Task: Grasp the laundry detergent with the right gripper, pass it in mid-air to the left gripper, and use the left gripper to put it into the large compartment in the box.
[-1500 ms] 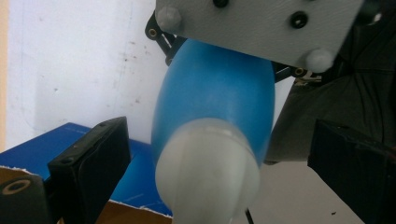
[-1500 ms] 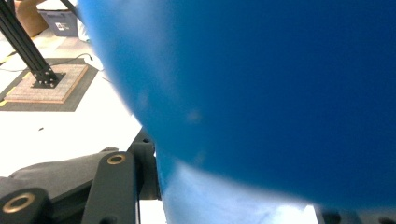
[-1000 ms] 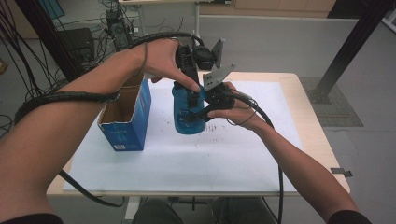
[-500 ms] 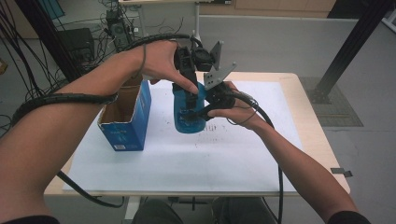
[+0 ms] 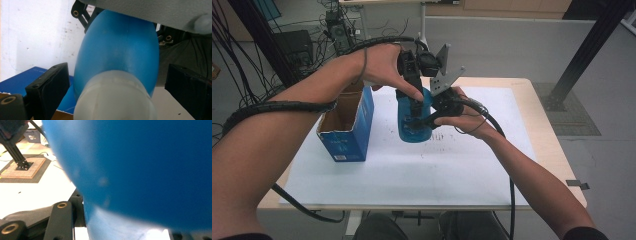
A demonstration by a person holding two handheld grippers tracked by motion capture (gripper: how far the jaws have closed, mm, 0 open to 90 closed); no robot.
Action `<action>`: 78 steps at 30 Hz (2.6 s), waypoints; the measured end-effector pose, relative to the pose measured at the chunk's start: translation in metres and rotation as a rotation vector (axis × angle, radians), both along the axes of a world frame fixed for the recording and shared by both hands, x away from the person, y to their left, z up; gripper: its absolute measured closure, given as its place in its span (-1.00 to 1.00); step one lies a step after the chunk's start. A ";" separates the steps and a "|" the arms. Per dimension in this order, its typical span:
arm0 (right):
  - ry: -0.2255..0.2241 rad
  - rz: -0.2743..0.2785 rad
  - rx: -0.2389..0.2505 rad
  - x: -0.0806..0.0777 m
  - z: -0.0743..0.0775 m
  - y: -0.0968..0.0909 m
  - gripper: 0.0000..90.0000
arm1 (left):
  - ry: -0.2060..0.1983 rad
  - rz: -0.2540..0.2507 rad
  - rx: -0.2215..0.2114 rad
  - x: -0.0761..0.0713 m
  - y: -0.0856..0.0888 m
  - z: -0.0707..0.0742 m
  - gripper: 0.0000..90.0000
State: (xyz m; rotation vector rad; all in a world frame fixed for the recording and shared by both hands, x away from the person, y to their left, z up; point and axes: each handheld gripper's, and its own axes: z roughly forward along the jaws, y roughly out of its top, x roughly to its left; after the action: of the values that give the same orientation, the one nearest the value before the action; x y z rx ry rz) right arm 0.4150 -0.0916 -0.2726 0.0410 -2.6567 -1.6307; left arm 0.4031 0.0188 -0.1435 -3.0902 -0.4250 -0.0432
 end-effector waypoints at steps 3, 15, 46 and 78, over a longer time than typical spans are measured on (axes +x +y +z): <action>-0.004 -0.001 0.001 0.001 0.000 0.000 0.00 | 0.000 0.004 -0.004 0.000 0.001 0.001 -0.86; 0.012 -0.001 0.006 0.001 0.001 0.001 0.00 | -0.005 0.003 -0.002 0.000 0.003 0.001 -0.87; -0.011 -0.008 0.009 0.001 0.004 -0.002 0.00 | -0.021 -0.004 -0.007 -0.001 0.000 0.004 -0.87; -0.021 0.000 0.012 0.000 0.004 0.000 0.00 | -0.023 -0.012 0.000 -0.001 0.001 0.002 -0.85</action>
State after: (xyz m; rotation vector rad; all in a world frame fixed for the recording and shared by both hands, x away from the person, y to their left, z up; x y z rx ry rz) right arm 0.4151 -0.0911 -0.2685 0.0582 -2.6615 -1.6559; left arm 0.4018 0.0202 -0.1413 -3.0948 -0.4073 -0.0799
